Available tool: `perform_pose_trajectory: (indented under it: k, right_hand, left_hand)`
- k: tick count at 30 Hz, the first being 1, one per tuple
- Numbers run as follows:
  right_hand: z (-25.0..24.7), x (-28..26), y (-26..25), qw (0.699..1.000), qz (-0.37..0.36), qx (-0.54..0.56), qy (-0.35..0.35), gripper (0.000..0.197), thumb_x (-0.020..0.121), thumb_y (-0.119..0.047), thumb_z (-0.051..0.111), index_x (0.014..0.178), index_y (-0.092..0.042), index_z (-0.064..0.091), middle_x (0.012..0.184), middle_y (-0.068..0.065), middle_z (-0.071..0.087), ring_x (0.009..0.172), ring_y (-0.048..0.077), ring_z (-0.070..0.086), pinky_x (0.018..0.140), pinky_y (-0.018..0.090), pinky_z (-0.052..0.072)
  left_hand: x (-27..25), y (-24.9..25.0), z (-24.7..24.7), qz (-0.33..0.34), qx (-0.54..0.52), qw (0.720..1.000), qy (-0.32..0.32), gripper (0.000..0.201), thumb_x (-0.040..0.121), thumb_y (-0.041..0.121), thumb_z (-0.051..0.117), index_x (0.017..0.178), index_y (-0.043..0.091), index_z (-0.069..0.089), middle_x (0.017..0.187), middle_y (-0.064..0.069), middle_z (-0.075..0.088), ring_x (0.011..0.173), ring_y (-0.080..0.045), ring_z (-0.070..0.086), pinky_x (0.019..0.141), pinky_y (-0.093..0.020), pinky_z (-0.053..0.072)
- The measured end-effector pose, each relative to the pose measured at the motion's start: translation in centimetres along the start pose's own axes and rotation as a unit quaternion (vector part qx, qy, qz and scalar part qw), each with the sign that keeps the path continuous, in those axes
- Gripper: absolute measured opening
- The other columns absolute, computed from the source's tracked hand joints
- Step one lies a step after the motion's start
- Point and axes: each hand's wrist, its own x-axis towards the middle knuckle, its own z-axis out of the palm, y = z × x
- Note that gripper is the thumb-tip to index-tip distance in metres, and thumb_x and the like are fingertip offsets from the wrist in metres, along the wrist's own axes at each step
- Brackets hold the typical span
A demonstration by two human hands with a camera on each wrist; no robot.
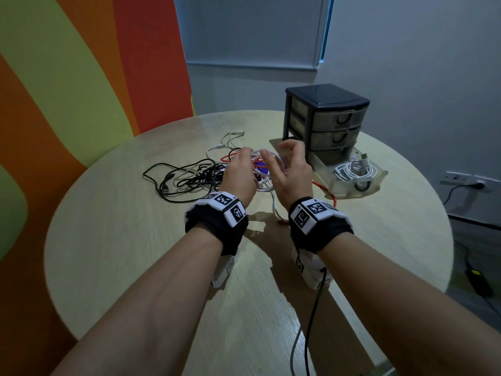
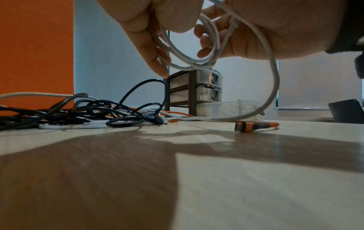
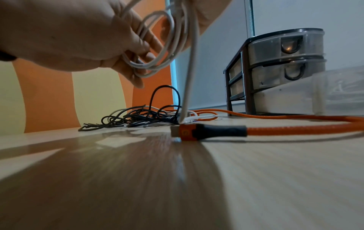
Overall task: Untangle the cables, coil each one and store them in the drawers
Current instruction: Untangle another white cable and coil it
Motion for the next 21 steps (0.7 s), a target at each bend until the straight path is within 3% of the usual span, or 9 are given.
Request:
perform_pose_trajectory:
  k: [3, 7, 11, 14, 16, 21]
  right_hand:
    - [0.48, -0.30, -0.08, 1.000, 0.011, -0.004, -0.022, 0.057, 0.080, -0.033, 0.071, 0.121, -0.007, 0.042, 0.094, 0.001, 0.060, 0.080, 0.007, 0.058, 0.071, 0.013, 0.044]
    - [0.57, -0.27, 0.12, 0.998, 0.046, -0.041, -0.026, 0.079, 0.073, -0.035, 0.077, 0.134, -0.009, 0.034, 0.123, 0.009, 0.053, 0.105, 0.015, 0.054, 0.090, 0.021, 0.043]
    - [0.64, -0.31, 0.01, 0.991, 0.105, -0.044, -0.075, 0.089, 0.072, -0.040, 0.076, 0.141, -0.009, 0.028, 0.128, 0.005, 0.052, 0.112, 0.014, 0.053, 0.098, 0.030, 0.046]
    - [0.58, -0.47, -0.23, 0.984, 0.117, -0.044, -0.123, 0.083, 0.078, -0.032, 0.072, 0.143, -0.008, 0.027, 0.126, 0.006, 0.055, 0.112, 0.017, 0.056, 0.098, 0.028, 0.045]
    - [0.61, -0.42, -0.25, 0.980, 0.105, -0.085, -0.147, 0.071, 0.082, -0.021, 0.066, 0.141, -0.006, 0.030, 0.130, 0.009, 0.051, 0.118, 0.020, 0.050, 0.099, 0.024, 0.038]
    - [0.49, 0.25, 0.28, 0.972, 0.108, -0.160, -0.135, 0.042, 0.091, -0.012, 0.051, 0.131, -0.002, 0.042, 0.130, 0.016, 0.043, 0.118, 0.025, 0.044, 0.092, 0.020, 0.030]
  left_hand:
    - [-0.02, -0.17, 0.11, -0.027, -0.002, 1.000, 0.009, 0.031, 0.088, -0.002, 0.046, 0.120, 0.000, 0.045, 0.117, -0.020, 0.055, 0.104, -0.035, 0.054, 0.082, -0.038, 0.041]
    - [0.36, -0.19, -0.09, -0.105, 0.012, 0.994, 0.035, 0.040, 0.089, 0.002, 0.050, 0.128, 0.002, 0.039, 0.124, -0.020, 0.052, 0.112, -0.037, 0.051, 0.088, -0.039, 0.040]
    - [0.39, 0.02, -0.32, -0.130, -0.014, 0.990, 0.056, 0.033, 0.094, 0.008, 0.044, 0.126, 0.002, 0.038, 0.121, -0.021, 0.053, 0.106, -0.037, 0.054, 0.086, -0.042, 0.042]
    - [0.34, 0.10, -0.38, -0.140, -0.039, 0.987, 0.066, 0.032, 0.093, 0.008, 0.044, 0.124, 0.003, 0.038, 0.118, -0.021, 0.056, 0.102, -0.037, 0.056, 0.083, -0.041, 0.043]
    - [0.21, 0.08, -0.36, -0.136, -0.052, 0.987, 0.067, 0.037, 0.088, 0.003, 0.049, 0.123, 0.005, 0.039, 0.115, -0.021, 0.057, 0.100, -0.036, 0.057, 0.079, -0.037, 0.044]
    - [-0.15, 0.30, -0.25, -0.071, -0.077, 0.994, 0.028, 0.037, 0.081, -0.006, 0.046, 0.117, 0.004, 0.047, 0.107, -0.022, 0.061, 0.097, -0.037, 0.058, 0.076, -0.035, 0.046]
